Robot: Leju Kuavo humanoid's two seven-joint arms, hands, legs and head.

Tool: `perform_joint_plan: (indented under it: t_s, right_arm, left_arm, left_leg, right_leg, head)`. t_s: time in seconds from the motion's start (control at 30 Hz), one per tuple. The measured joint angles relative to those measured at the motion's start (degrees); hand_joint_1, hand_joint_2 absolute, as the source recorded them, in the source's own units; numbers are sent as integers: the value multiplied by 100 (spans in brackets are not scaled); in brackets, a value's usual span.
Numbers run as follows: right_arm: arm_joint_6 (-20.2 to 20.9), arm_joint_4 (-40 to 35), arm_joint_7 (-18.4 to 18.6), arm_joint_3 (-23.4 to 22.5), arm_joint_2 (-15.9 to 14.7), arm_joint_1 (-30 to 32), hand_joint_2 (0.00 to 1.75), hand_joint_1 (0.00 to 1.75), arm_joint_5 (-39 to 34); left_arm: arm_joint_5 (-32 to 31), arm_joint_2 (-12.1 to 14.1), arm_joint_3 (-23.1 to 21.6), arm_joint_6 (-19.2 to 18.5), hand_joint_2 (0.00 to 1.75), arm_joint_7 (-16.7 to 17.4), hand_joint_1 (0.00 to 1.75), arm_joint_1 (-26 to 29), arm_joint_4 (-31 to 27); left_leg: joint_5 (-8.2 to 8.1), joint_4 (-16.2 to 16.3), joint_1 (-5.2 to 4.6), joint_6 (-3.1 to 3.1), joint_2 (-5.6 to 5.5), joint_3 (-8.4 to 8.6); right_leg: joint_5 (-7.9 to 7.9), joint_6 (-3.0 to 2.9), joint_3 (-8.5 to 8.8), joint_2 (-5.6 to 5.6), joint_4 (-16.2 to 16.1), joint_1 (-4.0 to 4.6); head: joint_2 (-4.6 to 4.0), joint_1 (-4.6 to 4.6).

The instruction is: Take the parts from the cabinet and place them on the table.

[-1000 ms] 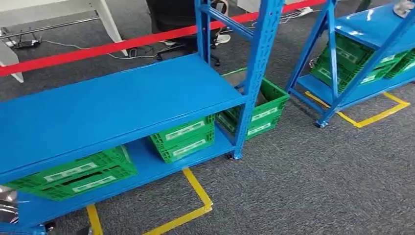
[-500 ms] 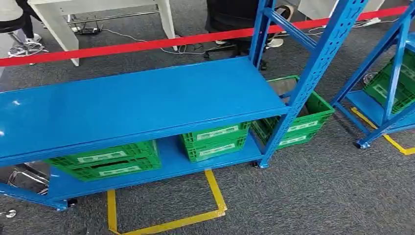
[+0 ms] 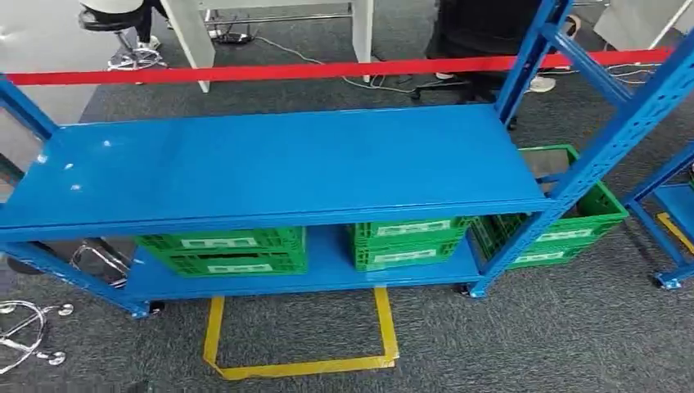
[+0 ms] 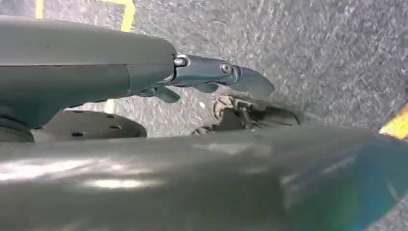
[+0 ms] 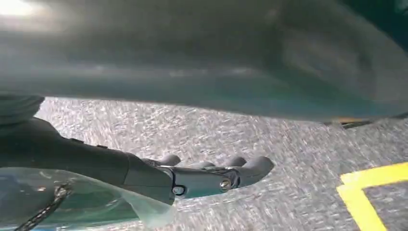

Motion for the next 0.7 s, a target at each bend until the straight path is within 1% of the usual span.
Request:
perform_joint_plan:
  t_s: [0.03,0.07,0.1,0.13,0.17,0.2,0.23,0.27,0.3,0.33,0.37,0.4,0.43,0.47,0.5,0.53,0.57,0.7]
  right_arm:
    - [4,-11,0,50,2,-3,0,0,-72]
    - [15,-33,0,87,0,-6,0,0,-178]
    - [26,-40,13,109,-15,-10,0,0,-331]
    - [39,-39,54,129,-20,-14,0,0,-456]
    - [68,-39,140,133,-31,-8,175,0,-587]
    - [96,-39,204,131,-31,-9,175,0,-690]
    - [157,-39,313,133,-31,5,175,0,-886]
    - [192,-39,356,131,-33,33,175,0,-1035]
    - [225,-33,385,131,-55,78,175,0,-1199]
    - [251,-5,404,131,-79,147,175,0,-1400]
    - [264,4,404,129,-92,213,175,0,-1542]
    - [282,15,413,129,-114,282,175,0,-1724]
    - [302,37,411,127,-120,353,175,0,-1900]
    - [312,41,411,124,-138,416,175,0,-2073]
    - [315,41,404,116,-140,487,0,0,-2272]
    - [312,37,391,103,-149,522,0,0,-2445]
    - [317,37,391,85,-160,536,0,0,-2584]
    - [325,-18,376,44,-234,689,0,0,-3336]
  left_arm:
    - [0,5,0,2,0,-6,0,19,0]
    - [-4,2,-4,2,175,-15,0,35,0]
    - [-15,-11,-13,4,175,-39,0,40,0]
    - [-33,4,-30,22,175,-59,0,22,0]
    - [-31,7,-39,35,175,-83,0,13,0]
    - [-20,7,-42,39,175,-90,0,15,0]
    - [18,5,-42,72,175,-90,0,15,0]
    - [46,-2,-39,112,175,-85,0,15,0]
    - [44,0,-39,133,175,-81,0,18,-28]
    - [3,5,-39,134,175,-65,0,25,-115]
    - [-35,11,-42,114,175,-63,0,21,-177]
    - [-96,22,-42,94,175,-63,0,19,-245]
    - [-155,51,-44,59,175,-59,0,18,-295]
    - [-221,66,-48,11,175,-46,0,44,-337]
    - [-284,96,-52,-22,0,-39,0,85,-372]
    - [-365,129,-72,-72,0,-31,0,131,-398]
    - [-426,147,-96,-114,0,-24,0,178,-413]
    - [-724,204,-144,-313,0,2,0,439,-483]
  left_leg:
    - [8,-22,4,19,-79,9]
    - [51,-101,77,59,-132,60]
    - [54,-117,83,71,-169,77]
    - [54,-117,91,111,-222,69]
    - [47,-114,90,132,-271,67]
    - [42,-113,86,140,-321,69]
    - [37,-110,83,146,-370,71]
    - [34,-109,81,147,-393,78]
    - [23,-106,84,137,-427,92]
    - [8,-93,92,120,-463,107]
    - [-14,-79,101,92,-489,125]
    - [-43,-59,100,57,-505,130]
    - [-72,-1,62,18,-521,109]
    - [-58,-21,63,-4,-524,107]
    - [-86,-3,58,42,-520,105]
    - [-70,-5,58,123,-517,108]
    - [-75,-12,57,141,-516,136]
    - [-76,-63,59,141,-516,180]
  right_leg:
    - [-9,34,36,-71,-25,6]
    - [-64,87,3,35,1,-18]
    - [-157,107,-32,382,134,-28]
    - [-352,109,-204,574,487,-30]
    - [-560,113,-443,660,960,-36]
    - [-709,119,-692,698,1401,-34]
    - [-730,125,-866,708,1657,-31]
    - [-623,125,-921,710,1652,-32]
    - [-393,122,-861,710,1406,-32]
    - [-94,119,-687,710,965,-35]
    - [177,109,-472,710,467,-39]
    - [229,103,-333,718,138,-41]
    - [185,65,-263,748,51,-29]
    - [203,30,-256,747,66,-27]
    - [217,37,-255,749,58,-32]
    - [216,36,-249,764,58,-29]
    - [212,32,-241,769,57,-26]
    - [174,-16,-213,760,57,-15]
  head:
    - [0,2]
    - [0,2]
    - [0,27]
    - [0,46]
    - [0,55]
    - [0,52]
    - [0,55]
    - [0,50]
    - [0,55]
    - [0,52]
    - [0,52]
    - [0,57]
    - [0,52]
    - [0,37]
    - [0,42]
    - [0,39]
    - [0,35]
    - [0,37]
